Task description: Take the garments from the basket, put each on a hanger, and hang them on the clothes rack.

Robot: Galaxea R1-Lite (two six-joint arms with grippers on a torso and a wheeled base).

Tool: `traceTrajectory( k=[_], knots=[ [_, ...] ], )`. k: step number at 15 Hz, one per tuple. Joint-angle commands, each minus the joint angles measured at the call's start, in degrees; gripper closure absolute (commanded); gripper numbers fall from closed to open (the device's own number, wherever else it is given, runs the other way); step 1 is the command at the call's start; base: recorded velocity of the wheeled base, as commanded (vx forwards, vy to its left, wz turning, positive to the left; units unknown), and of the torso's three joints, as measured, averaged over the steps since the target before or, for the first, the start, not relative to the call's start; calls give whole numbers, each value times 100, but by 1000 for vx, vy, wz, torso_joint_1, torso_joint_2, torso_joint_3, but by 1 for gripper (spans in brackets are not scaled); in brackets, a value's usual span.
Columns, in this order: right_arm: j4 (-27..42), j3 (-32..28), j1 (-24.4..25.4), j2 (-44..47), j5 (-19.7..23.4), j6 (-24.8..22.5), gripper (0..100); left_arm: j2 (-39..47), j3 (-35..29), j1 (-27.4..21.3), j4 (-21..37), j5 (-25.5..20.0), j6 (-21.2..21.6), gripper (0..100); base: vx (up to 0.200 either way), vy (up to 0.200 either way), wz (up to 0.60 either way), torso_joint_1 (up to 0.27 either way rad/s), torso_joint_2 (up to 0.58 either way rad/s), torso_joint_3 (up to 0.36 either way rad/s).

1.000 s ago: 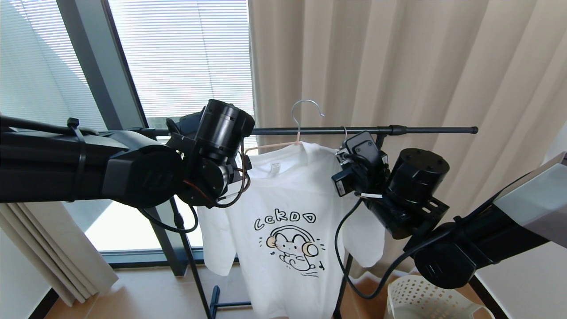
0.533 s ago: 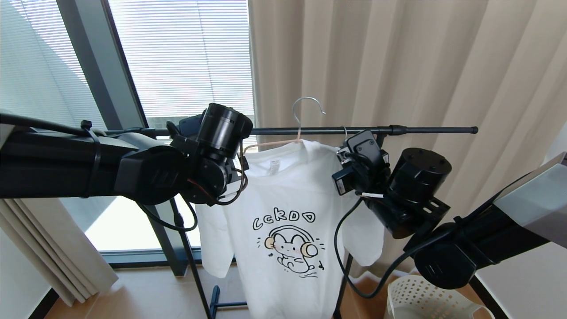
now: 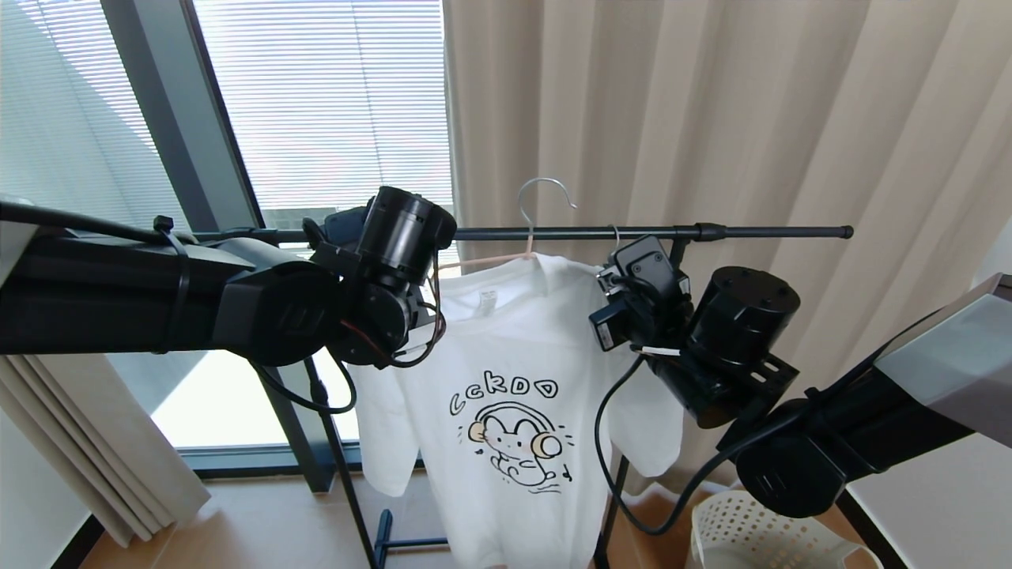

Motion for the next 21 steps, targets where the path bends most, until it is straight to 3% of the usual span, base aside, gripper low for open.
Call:
traceTrajectory(
  k=[1, 12, 21],
  knots=[
    [1, -2, 2, 31, -1, -3, 100, -93, 7, -110, 6, 3, 21, 100, 0, 0, 0, 0, 0, 0],
    [1, 165, 28, 40, 8, -3, 100, -436, -28, -725, 24, 3, 1005, 100, 0, 0, 0, 0, 0, 0],
    [-8, 121, 81, 119, 8, -3, 100, -445, -345, -1384, 42, 3, 1506, 100, 0, 0, 0, 0, 0, 0]
  ],
)
